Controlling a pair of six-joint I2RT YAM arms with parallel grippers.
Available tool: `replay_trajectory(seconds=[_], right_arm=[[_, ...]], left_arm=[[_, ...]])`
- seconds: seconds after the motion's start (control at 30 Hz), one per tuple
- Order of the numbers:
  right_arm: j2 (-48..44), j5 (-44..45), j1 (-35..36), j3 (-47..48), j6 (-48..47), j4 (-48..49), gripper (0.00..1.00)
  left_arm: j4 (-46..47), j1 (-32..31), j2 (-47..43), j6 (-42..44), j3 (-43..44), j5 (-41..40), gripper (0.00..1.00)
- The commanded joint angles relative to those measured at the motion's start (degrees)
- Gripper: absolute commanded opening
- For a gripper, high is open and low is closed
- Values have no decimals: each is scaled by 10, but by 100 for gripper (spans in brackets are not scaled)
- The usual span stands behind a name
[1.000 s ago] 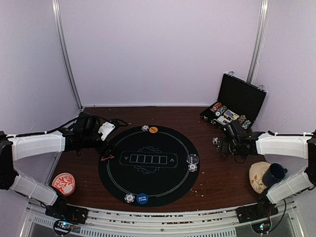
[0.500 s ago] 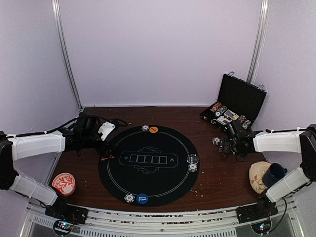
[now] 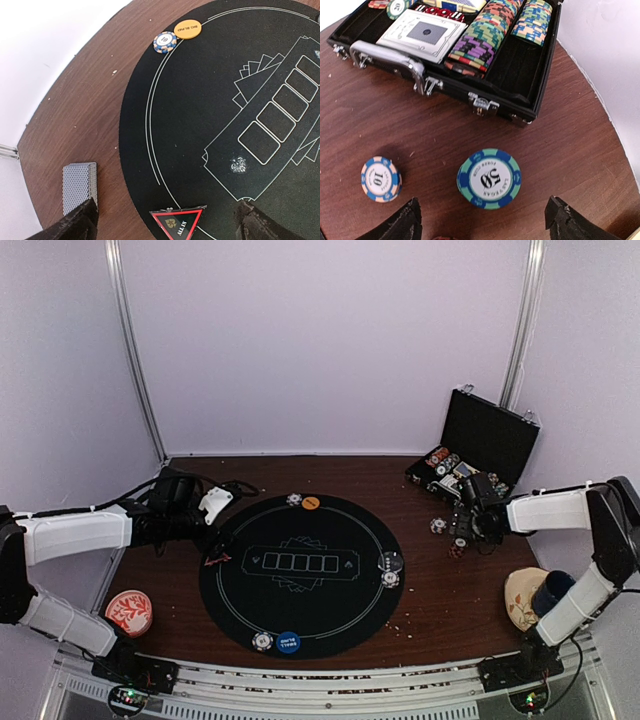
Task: Distribute texas hold em gaming equipment
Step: Pick up the pile of poker chips from the pile of poker chips.
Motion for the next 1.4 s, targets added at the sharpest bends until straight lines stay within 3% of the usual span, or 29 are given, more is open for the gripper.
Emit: replay_trajectory(seconds=[0.0,1.37], right_arm=[[21,12,-14,32,10,15,86],[75,-15,-50,32,4,41,55]], left_arm=[[24,3,-4,-5,-6,4,98],[24,4,-8,-5,-6,10,98]])
